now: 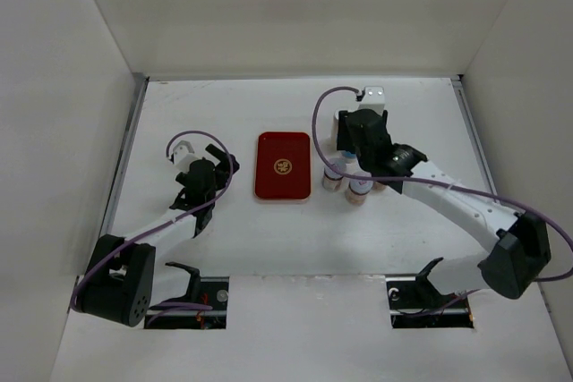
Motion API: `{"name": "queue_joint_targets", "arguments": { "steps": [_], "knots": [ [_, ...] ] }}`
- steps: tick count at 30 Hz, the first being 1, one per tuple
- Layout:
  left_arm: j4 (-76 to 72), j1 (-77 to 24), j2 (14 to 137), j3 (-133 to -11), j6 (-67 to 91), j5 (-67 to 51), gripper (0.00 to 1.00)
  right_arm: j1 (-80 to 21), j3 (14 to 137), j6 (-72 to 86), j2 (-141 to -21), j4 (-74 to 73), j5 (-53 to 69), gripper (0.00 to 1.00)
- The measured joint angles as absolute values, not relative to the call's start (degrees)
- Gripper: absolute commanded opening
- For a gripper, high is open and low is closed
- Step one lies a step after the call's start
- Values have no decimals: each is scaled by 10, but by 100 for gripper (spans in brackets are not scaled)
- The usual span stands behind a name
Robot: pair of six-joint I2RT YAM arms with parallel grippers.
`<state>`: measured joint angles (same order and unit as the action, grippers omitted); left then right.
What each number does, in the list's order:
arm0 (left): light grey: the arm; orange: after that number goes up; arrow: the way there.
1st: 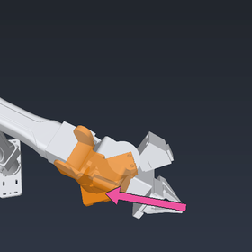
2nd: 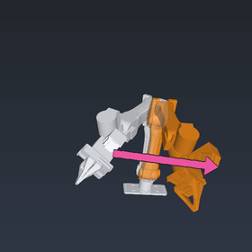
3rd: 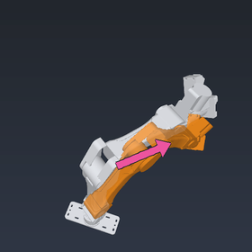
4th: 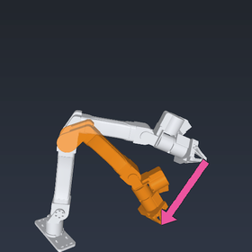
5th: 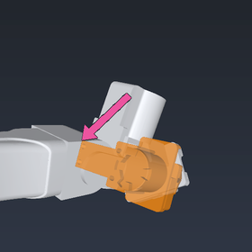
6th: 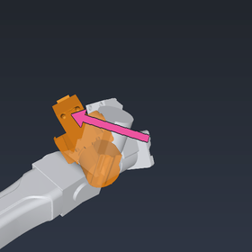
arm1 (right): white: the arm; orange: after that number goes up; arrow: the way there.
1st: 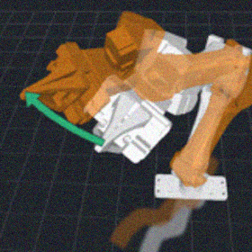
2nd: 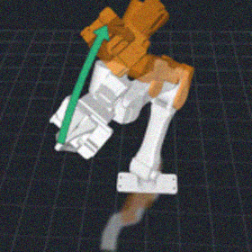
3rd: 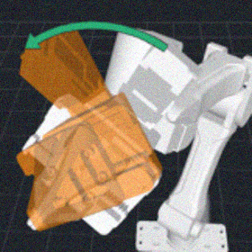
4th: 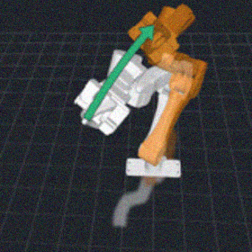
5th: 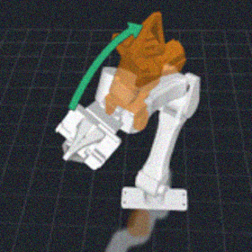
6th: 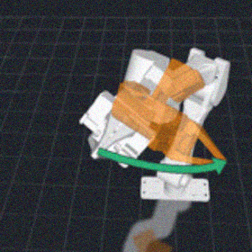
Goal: Organize the condiment bottles
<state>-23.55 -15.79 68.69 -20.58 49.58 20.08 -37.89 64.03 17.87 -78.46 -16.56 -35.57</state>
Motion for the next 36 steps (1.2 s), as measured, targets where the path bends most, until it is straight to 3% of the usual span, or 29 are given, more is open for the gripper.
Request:
{"name": "queue_joint_targets", "arguments": {
  "steps": [6, 17, 26, 31, 36],
  "knots": [
    [-238, -156, 687, -206, 496, 200, 100, -447, 719, 150, -798, -126, -355, 43],
    [-238, -147, 687, -206, 498, 198, 100, -462, 904, 147, -1093, -60, -261, 43],
    [-238, -147, 686, -206, 498, 198, 100, -462, 955, 147, -1163, -60, -235, 45],
    [-238, -147, 686, -206, 498, 198, 100, -466, 978, 147, -1176, -53, -233, 49],
    [-238, -147, 686, -206, 499, 198, 100, -469, 979, 147, -1202, -42, -233, 62]
  ]
}}
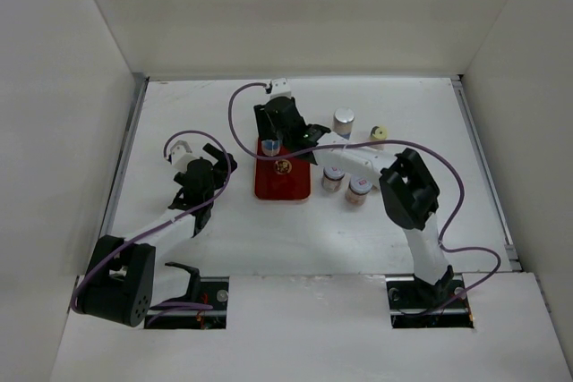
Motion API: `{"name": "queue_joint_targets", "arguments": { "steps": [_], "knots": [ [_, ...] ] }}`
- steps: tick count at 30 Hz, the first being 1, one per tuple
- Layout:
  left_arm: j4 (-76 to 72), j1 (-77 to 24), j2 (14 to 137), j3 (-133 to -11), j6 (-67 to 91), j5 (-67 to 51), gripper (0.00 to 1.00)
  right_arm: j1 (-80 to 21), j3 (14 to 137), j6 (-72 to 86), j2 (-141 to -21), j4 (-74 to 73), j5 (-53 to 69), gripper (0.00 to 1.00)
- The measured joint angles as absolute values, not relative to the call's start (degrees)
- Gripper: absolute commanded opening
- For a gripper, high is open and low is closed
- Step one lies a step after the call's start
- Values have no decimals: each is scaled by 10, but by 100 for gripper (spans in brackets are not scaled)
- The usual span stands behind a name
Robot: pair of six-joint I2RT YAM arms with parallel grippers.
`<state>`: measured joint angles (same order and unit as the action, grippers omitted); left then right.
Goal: Organize the condiment bottles
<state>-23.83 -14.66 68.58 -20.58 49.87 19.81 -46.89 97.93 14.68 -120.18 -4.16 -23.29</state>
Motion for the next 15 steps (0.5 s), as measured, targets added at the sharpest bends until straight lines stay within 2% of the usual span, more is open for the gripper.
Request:
{"name": "queue_joint_targets", "arguments": {
  "steps": [3, 7, 10, 15],
  "knots": [
    [-239, -147, 686, -206, 499, 198, 100, -470, 981, 147, -1202, -40, -233, 76],
    [-238, -147, 686, -206, 499, 198, 100, -472, 978, 148, -1194, -40, -231, 86],
    [-239, -147, 686, -206, 500, 198, 100, -475, 943, 147, -1145, -39, -231, 88],
    [-239, -147, 686, -206, 500, 198, 100, -474, 815, 148, -966, -25, -239, 87]
  ]
}}
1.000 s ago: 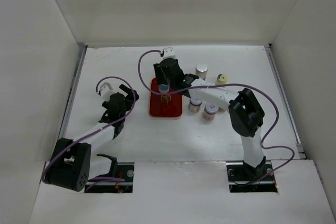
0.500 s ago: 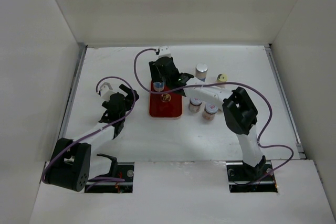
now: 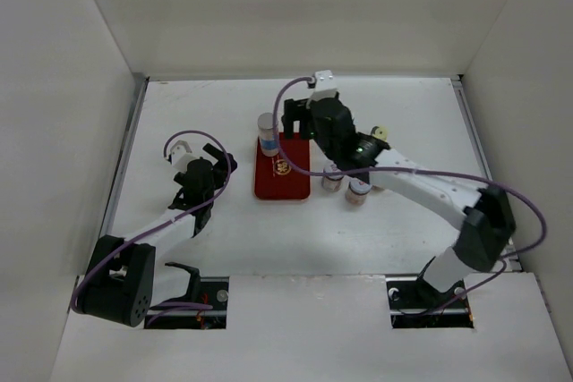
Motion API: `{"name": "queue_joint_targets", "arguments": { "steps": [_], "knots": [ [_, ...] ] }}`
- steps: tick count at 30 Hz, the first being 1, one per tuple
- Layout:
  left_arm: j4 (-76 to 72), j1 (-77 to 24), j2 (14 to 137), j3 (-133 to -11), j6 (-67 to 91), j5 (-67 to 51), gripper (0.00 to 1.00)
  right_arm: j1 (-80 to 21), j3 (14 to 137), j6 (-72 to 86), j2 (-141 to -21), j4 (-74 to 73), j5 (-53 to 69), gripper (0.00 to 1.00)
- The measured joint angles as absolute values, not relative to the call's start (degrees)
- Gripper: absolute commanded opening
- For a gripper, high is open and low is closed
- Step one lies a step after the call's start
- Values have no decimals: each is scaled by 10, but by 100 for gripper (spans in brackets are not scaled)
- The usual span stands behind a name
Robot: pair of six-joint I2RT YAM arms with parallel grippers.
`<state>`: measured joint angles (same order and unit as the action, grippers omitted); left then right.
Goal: Organize the condiment bottles
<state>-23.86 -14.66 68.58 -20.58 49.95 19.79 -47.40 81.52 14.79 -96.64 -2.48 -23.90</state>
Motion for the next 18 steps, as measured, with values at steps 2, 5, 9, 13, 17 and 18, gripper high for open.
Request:
{"name": "queue_joint_targets", "arguments": {
  "steps": [2, 5, 9, 13, 17, 18],
  "knots": [
    [-239, -147, 686, -206, 500, 196, 100, -467, 763, 149, -894, -19, -249, 87],
    [-239, -147, 686, -206, 500, 192, 100, -449, 689, 161, -811, -26, -270, 89],
    [-239, -146, 686, -206, 500, 189, 100, -420, 633, 182, -793, -76, -281, 92],
    [-239, -145, 686, -206, 500, 188, 100, -405, 616, 193, -826, -137, -281, 93],
    [-239, -143, 686, -206, 500, 187, 100, -405, 613, 195, -841, -161, -279, 92],
    [-239, -143, 686, -206, 500, 187, 100, -405, 613, 196, -842, -164, -277, 92]
  ]
}}
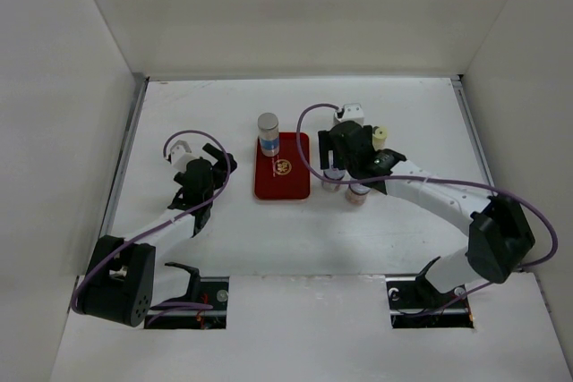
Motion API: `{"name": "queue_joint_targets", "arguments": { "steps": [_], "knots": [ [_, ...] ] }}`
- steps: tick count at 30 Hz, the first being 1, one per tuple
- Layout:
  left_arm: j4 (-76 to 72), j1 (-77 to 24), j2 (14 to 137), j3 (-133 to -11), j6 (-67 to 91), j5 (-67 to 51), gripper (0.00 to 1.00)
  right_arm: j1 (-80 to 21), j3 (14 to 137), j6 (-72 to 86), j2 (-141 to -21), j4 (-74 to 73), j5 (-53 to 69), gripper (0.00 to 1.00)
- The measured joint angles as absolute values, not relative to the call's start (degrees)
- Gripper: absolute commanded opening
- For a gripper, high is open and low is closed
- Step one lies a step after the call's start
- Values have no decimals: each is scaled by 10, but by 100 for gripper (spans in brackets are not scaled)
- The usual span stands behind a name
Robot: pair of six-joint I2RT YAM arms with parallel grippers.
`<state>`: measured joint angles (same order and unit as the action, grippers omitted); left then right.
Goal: Organize the condiment bottles
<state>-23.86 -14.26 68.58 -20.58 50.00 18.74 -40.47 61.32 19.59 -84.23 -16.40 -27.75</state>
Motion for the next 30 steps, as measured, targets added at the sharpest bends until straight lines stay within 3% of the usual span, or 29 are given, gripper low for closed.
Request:
{"name": "queue_joint_targets", "arguments": {
  "steps": [10, 16, 20, 30],
  "knots": [
    [-239, -143, 686, -206, 500, 185, 100, -402, 612, 207, -890, -163, -245, 87],
    [-239, -140, 686, -206, 501, 184, 100, -394, 612, 211, -926, -162, -231, 68],
    [-241, -139, 689, -206, 502, 183, 100, -394, 613, 212, -926, -165, -231, 47],
    [-243, -139, 692, -206, 504, 177, 100, -395, 634, 207, -905, -180, -233, 46]
  ]
}}
